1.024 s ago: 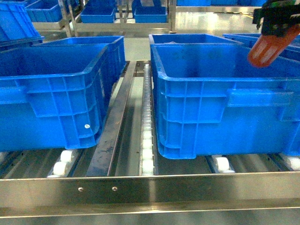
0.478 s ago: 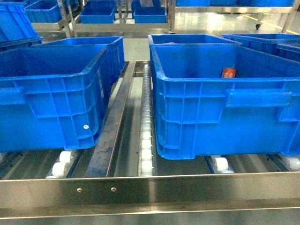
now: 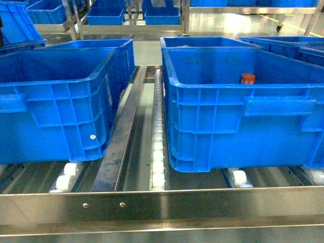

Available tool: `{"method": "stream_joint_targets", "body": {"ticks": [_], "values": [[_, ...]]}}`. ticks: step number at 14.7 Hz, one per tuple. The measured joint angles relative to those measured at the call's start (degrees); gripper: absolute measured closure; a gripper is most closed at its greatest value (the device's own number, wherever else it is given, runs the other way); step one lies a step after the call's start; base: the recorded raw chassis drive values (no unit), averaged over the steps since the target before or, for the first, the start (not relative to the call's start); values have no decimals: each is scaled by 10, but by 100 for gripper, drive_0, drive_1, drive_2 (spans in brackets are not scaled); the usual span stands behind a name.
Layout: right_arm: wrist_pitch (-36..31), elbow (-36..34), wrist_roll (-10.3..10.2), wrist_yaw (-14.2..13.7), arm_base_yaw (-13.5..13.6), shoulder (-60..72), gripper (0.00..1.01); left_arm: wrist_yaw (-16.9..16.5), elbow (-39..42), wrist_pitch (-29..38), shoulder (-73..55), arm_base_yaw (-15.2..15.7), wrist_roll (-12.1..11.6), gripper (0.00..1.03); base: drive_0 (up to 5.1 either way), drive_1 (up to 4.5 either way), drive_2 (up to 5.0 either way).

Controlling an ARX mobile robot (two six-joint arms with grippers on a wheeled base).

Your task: Sort blue parts and orange caps into right shelf containers

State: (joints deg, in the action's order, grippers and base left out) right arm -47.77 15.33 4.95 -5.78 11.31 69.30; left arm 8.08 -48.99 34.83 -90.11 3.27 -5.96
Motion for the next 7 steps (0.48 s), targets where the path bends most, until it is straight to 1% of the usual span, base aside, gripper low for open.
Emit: {"method": "stream_joint_targets", "body": {"ticks": [1,2,3,4,5,6,7], "values": [[0,0,0,0,0,0,3,0,47,22,60,-6,12,3,0,0,0],[0,0,0,0,0,0,3,-63,111,101,114,-3,33,17,0,0,0],[-17,-2,-5,-9,1,3,4,-100,156,119,131,-2,43,28,0,0,0],[-87,-26,-23,-40,2,9,17,-105,208,122,143,-2,48,41,0,0,0],[-100,-50,-31,-40,-8,-7,28,-84,249,128,159,-20,55,54,0,0,0],[-132,-73,-37,-38,-19,-9,37,-81,270,135,179,-29,56,63,0,0,0],[-106,-91,-39,-29,-31,-29,50,-85,290,144,210,-37,56,74,0,0,0]]}}
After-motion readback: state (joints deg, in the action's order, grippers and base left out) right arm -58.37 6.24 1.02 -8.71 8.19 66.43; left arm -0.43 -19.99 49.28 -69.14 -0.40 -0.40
